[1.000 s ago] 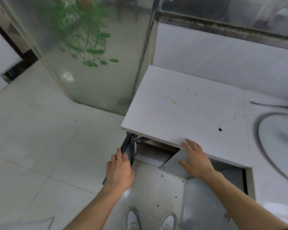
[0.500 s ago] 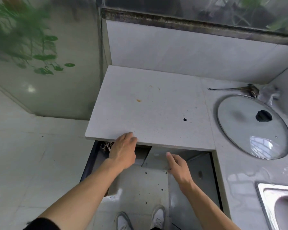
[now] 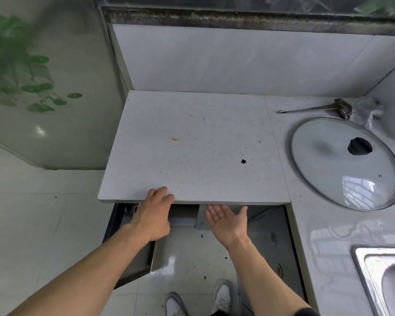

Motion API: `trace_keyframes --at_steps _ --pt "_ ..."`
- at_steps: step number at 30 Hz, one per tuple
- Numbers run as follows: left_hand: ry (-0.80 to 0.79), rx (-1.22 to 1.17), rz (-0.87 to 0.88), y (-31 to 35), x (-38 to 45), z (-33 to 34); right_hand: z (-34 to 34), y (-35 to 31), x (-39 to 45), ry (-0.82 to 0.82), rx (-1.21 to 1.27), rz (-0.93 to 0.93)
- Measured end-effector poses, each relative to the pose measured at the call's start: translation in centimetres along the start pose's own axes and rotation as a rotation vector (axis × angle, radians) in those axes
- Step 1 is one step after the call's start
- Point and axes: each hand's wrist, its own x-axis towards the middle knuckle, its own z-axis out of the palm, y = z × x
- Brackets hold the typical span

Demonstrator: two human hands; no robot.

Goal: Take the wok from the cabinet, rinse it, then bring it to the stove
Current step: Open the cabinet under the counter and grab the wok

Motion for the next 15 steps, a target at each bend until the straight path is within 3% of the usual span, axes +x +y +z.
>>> trace_keyframes --at_steps 15 --pt "-0.028 0.017 -0.043 0.7 0.3 -0.4 1.3 -0.2 1.6 0.048 0.082 0.005"
